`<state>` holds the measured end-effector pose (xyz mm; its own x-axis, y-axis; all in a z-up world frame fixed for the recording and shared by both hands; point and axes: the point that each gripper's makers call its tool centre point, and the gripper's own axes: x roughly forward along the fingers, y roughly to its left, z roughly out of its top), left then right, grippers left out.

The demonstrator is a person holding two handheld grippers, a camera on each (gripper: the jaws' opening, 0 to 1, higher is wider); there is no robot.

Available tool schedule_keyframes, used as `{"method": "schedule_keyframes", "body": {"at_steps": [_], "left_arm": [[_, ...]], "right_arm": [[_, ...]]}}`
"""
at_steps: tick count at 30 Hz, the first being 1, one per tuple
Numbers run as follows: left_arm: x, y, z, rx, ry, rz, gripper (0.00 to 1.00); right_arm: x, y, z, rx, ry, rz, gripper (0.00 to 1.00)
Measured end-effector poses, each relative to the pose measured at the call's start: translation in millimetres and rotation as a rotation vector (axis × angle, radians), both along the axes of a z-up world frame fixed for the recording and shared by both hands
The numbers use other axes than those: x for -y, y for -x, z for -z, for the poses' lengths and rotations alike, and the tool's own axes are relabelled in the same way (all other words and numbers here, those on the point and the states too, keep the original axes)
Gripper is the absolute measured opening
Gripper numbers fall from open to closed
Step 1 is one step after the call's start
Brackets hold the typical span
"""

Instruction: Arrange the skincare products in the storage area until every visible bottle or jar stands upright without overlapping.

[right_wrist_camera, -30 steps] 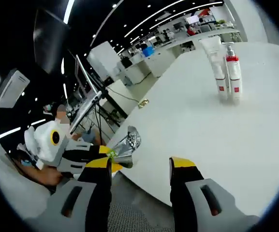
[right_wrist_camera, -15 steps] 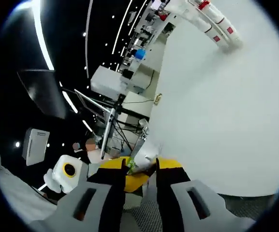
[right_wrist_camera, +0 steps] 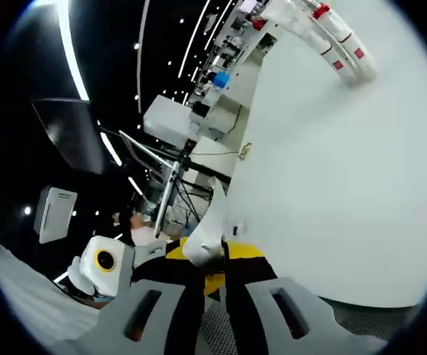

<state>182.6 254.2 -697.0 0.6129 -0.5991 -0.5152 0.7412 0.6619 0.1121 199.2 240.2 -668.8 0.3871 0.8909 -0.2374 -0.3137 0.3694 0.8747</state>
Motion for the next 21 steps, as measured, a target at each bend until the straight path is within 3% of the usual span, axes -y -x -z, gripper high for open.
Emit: {"method": "schedule_keyframes", "body": {"at_steps": [6, 8, 12, 13, 16, 21], "left_arm": [[-1, -4.3, -2.7, -0.007, 0.034, -0.03, 0.41], [-1, -4.5, -2.5, -0.059, 0.088, -0.068, 0.46], [2, -3.5, -8.9, -0.087, 0.162, -0.068, 0.51], [3, -2.4, -10.6, -0.107, 0.193, -0.068, 0.51], [2, -4.2, -13.3, -0.101, 0.203, -0.069, 0.52], [7, -2.3, -20.7, -0.116, 0.256, -0.059, 0.58]], "right_arm": [[13, -8, -5.5, 0.017, -0.019, 0.049, 0.05], [17, -10, -6.8, 0.011, -0.022, 0.059, 0.05], [32, -19, -14.0, 0.036, -0.019, 0.076, 0.05], [38, -22, -14.1, 0.055, 0.001, 0.066, 0.05], [43, -21, -20.8, 0.114, 0.033, 0.015, 0.05], [47, -5, -30.3, 0.233, 0.121, -0.174, 0.05]]}}
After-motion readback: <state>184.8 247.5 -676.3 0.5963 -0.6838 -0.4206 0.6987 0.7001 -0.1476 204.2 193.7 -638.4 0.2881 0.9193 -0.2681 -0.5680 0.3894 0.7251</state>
